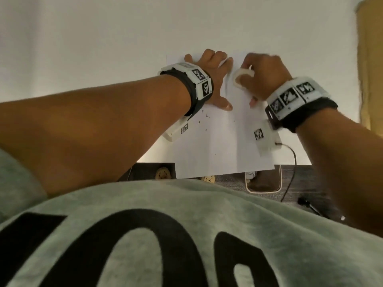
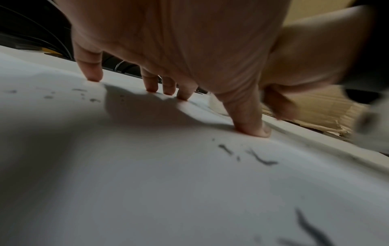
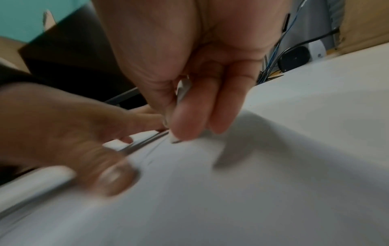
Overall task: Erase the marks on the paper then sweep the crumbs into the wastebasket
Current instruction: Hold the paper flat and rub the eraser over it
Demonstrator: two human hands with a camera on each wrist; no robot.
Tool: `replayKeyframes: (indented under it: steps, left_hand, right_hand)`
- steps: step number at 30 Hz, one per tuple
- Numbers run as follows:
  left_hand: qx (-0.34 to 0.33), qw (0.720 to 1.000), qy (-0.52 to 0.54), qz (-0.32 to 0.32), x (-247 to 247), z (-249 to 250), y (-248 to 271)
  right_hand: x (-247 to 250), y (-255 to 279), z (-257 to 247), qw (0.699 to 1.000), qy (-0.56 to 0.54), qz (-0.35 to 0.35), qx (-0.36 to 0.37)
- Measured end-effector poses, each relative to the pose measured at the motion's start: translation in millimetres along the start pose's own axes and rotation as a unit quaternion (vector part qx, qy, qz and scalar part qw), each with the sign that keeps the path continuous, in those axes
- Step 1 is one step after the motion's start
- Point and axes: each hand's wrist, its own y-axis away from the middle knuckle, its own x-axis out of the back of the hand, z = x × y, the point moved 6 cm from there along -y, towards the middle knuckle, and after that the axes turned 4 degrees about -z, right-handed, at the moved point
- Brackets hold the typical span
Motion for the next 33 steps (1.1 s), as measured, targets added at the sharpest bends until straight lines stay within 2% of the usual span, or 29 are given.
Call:
replayKeyframes:
  steps: [2, 6, 11, 15, 18, 23, 25, 27, 29, 31, 33]
  left_hand:
    - [0.001, 1.000, -0.002, 0.001, 0.0, 1.6, 0.0]
    - [0.008, 1.000, -0.004, -0.002, 1.4, -0.4, 1.7]
    - [0.012, 1.000, 0.002, 0.000, 4.2, 0.2, 0.9]
    - [0.039, 0.999, 0.008, 0.000, 3.7, 0.6, 7.5]
    - [0.053, 0.999, 0.004, -0.011, 2.3, -5.2, 17.3]
    - [0.061, 0.994, -0.071, -0.049, 4.6, -14.5, 39.0]
    - [0.054, 0.996, -0.068, -0.025, 16.7, -9.4, 34.6]
    - [0.016, 0.998, -0.055, -0.001, 24.3, -3.3, 22.3]
    - [-0.016, 0.998, -0.048, -0.020, 19.4, -4.3, 9.9]
    - [-0.016, 0.998, -0.035, -0.046, 9.5, -11.5, 3.0]
    - [-0.014, 0.999, -0.025, -0.043, 4.5, -16.0, 0.8]
  right_hand:
    - [7.8, -5.4, 0.0, 1.000, -0.012, 0.024, -0.006]
    - [-13.7, 21.5, 5.2, 0.999, -0.031, -0.044, -0.003]
    - [6.2, -1.8, -0.5, 0.999, -0.034, 0.017, -0.025]
    - [-7.2, 13.2, 8.6, 0.999, -0.007, -0.019, -0.030]
    - [4.7, -1.2, 6.2, 1.000, 0.015, 0.002, -0.023]
    - [14.9, -20.0, 1.3, 0.999, 0.039, -0.010, 0.003]
    - [12.7, -21.0, -1.2, 0.999, 0.052, -0.011, 0.011]
    - [12.1, -20.2, -2.1, 0.999, 0.052, -0.008, 0.014]
    - [13.4, -18.6, -2.8, 0.999, 0.047, -0.010, 0.010]
    - [14.3, -15.2, -5.1, 0.999, 0.040, -0.005, 0.004]
    - [7.2, -6.6, -6.8, 0.999, 0.032, -0.006, 0.004]
